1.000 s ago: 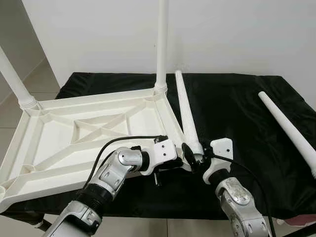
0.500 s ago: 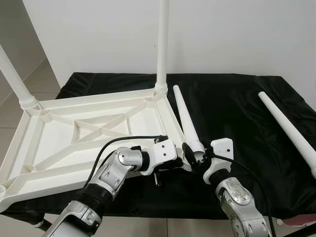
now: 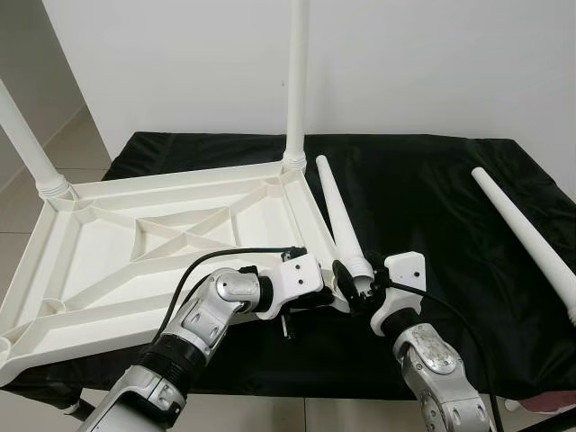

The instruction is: Building children table

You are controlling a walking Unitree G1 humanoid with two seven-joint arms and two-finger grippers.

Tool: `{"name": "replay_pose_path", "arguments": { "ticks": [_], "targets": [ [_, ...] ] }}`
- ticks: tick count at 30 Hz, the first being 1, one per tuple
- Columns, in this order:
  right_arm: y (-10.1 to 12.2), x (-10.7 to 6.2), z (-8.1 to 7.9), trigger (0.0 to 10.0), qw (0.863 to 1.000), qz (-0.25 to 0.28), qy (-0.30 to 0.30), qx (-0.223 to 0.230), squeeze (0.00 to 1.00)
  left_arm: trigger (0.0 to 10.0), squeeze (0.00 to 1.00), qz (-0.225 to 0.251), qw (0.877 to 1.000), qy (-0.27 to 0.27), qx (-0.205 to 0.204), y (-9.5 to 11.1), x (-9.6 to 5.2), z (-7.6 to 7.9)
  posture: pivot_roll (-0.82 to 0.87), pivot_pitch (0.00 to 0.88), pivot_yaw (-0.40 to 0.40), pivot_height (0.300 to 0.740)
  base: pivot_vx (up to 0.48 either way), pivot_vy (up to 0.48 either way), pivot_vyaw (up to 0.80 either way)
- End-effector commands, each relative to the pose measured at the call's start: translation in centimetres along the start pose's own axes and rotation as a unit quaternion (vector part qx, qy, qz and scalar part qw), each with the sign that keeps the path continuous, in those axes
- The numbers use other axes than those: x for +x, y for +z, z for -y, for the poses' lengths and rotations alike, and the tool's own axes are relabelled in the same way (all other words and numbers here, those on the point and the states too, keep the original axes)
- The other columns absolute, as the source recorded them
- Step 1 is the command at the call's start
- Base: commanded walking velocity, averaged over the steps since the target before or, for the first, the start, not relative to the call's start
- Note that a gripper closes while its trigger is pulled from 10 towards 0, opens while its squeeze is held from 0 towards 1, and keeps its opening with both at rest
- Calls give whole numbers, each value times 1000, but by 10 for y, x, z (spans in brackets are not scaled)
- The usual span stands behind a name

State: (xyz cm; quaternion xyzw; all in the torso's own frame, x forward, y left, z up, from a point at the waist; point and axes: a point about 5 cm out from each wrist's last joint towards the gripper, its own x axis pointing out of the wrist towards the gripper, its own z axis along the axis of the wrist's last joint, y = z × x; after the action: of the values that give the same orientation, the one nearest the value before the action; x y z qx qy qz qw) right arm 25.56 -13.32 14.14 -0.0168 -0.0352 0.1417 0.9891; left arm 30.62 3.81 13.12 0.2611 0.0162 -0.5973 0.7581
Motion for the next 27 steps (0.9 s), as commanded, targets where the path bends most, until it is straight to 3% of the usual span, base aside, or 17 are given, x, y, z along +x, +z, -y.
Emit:
{"name": "replay_pose_path", "arguments": {
  "ticks": [1,9,10,11,12,27],
  "targets": [
    [2,1,-1,10000,1000,6,-1,3,0,10000,0,17,1000,17,11,8,-3,-7,-22,115,-20,740,0,0,0],
    [2,1,-1,10000,1000,6,-1,3,0,10000,0,17,1000,17,11,8,-3,-7,-22,115,-20,740,0,0,0],
    [1,0,-1,10000,1000,4,-1,2,0,10000,0,13,1000,10,13,6,0,-3,-23,0,0,740,0,0,0],
    [5,3,0,10000,1000,10,-4,4,0,10000,941,26,1000,16,3,10,0,-1,-19,0,0,740,0,0,0],
    [8,4,0,10000,1000,15,-7,6,0,10000,0,38,999,22,-3,13,0,-1,-19,0,0,740,0,0,0],
    [14,6,1,10000,1000,24,-13,8,0,10000,0,56,997,49,-9,19,-6,-7,-23,0,0,740,0,0,0]
  ]
}}
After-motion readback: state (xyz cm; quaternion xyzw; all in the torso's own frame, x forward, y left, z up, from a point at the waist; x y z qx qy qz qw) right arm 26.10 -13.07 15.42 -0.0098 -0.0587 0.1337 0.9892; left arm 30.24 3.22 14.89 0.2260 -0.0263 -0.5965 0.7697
